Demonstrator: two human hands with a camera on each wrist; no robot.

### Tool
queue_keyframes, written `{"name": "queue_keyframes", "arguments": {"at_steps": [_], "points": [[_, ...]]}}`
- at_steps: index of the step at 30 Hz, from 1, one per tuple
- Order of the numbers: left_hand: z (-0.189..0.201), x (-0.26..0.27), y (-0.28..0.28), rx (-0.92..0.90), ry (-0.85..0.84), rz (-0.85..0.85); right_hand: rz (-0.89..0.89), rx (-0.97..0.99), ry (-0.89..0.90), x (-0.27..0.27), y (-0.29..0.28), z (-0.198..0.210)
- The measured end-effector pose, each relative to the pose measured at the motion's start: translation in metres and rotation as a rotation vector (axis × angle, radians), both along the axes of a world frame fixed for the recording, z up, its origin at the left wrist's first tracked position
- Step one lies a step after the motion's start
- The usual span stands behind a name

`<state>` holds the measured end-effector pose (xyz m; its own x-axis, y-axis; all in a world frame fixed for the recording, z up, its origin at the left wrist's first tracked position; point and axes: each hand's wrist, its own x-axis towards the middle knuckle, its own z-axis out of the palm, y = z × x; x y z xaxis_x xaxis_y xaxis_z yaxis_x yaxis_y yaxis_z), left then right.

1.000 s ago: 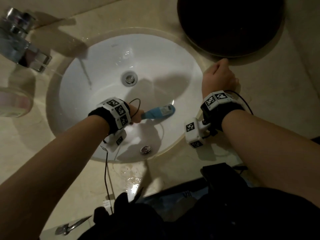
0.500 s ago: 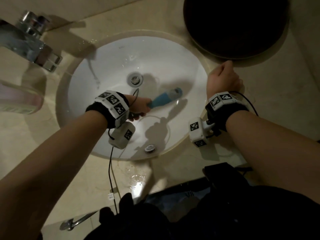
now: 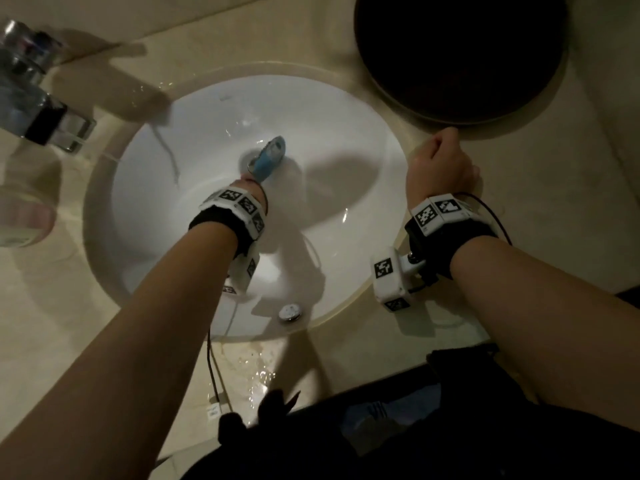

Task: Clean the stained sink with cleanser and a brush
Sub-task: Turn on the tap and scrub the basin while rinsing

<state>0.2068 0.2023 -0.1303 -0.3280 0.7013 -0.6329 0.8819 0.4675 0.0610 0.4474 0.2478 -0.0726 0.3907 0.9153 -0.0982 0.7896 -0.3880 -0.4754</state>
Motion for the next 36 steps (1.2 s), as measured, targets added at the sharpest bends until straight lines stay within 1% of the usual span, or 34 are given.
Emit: {"name": "queue_keyframes", "arguments": {"at_steps": [1, 3, 4, 5, 6, 7, 8, 9, 10, 11, 12, 13, 16, 21, 23, 25, 27, 29, 33, 36], "points": [[-0.002, -0.005, 0.006, -0.028, -0.077, 0.078, -0.002, 0.001, 0.005, 0.000, 0.000, 0.000], [-0.002, -0.003, 0.012, -0.062, -0.323, 0.201, -0.010, 0.001, 0.010, 0.000, -0.001, -0.001], [0.004, 0.004, 0.014, -0.055, -0.433, 0.204, -0.017, 0.000, 0.016, 0.000, 0.000, -0.001], [0.009, 0.012, 0.017, -0.022, -0.523, 0.164, -0.021, -0.004, 0.022, 0.000, 0.000, 0.000], [0.014, 0.021, 0.020, 0.013, -0.573, 0.075, -0.022, -0.010, 0.025, 0.000, 0.000, 0.001], [0.017, 0.030, 0.025, 0.060, -0.587, -0.033, -0.023, -0.015, 0.027, 0.000, 0.001, 0.001], [0.020, 0.039, 0.031, 0.090, -0.547, -0.172, -0.022, -0.019, 0.029, 0.001, 0.001, 0.002], [0.021, 0.044, 0.035, 0.128, -0.461, -0.320, -0.018, -0.022, 0.028, 0.001, 0.000, 0.002], [0.022, 0.048, 0.041, 0.148, -0.342, -0.421, -0.012, -0.026, 0.024, 0.001, 0.000, 0.003], [0.022, 0.050, 0.045, 0.166, -0.231, -0.470, -0.007, -0.031, 0.017, 0.002, 0.000, 0.003], [0.024, 0.051, 0.047, 0.184, -0.157, -0.481, -0.004, -0.037, 0.010, 0.002, 0.000, 0.004], [0.023, 0.050, 0.049, 0.227, -0.120, -0.466, 0.000, -0.040, 0.005, 0.003, -0.001, 0.004], [0.025, 0.047, 0.054, 0.324, -0.074, -0.386, 0.002, -0.043, 0.006, 0.002, -0.001, 0.005], [0.033, 0.030, 0.065, 0.289, 0.069, -0.377, -0.011, -0.017, -0.010, 0.001, -0.001, 0.004], [0.031, 0.016, 0.060, 0.260, 0.126, -0.355, -0.008, -0.014, -0.011, 0.001, -0.001, 0.004], [0.030, 0.007, 0.050, 0.188, 0.173, -0.313, -0.006, -0.027, -0.015, 0.001, -0.002, 0.005], [0.031, 0.004, 0.038, 0.121, 0.177, -0.253, -0.001, -0.026, -0.021, 0.000, -0.003, 0.005], [0.037, 0.003, 0.027, 0.100, 0.142, -0.196, 0.001, -0.021, -0.022, 0.000, -0.004, 0.006], [0.051, -0.002, 0.013, 0.024, -0.041, -0.046, -0.004, -0.073, 0.042, 0.004, -0.004, 0.009], [0.065, -0.013, 0.001, -0.019, -0.142, 0.095, 0.035, -0.138, 0.039, 0.006, -0.006, 0.014]]}}
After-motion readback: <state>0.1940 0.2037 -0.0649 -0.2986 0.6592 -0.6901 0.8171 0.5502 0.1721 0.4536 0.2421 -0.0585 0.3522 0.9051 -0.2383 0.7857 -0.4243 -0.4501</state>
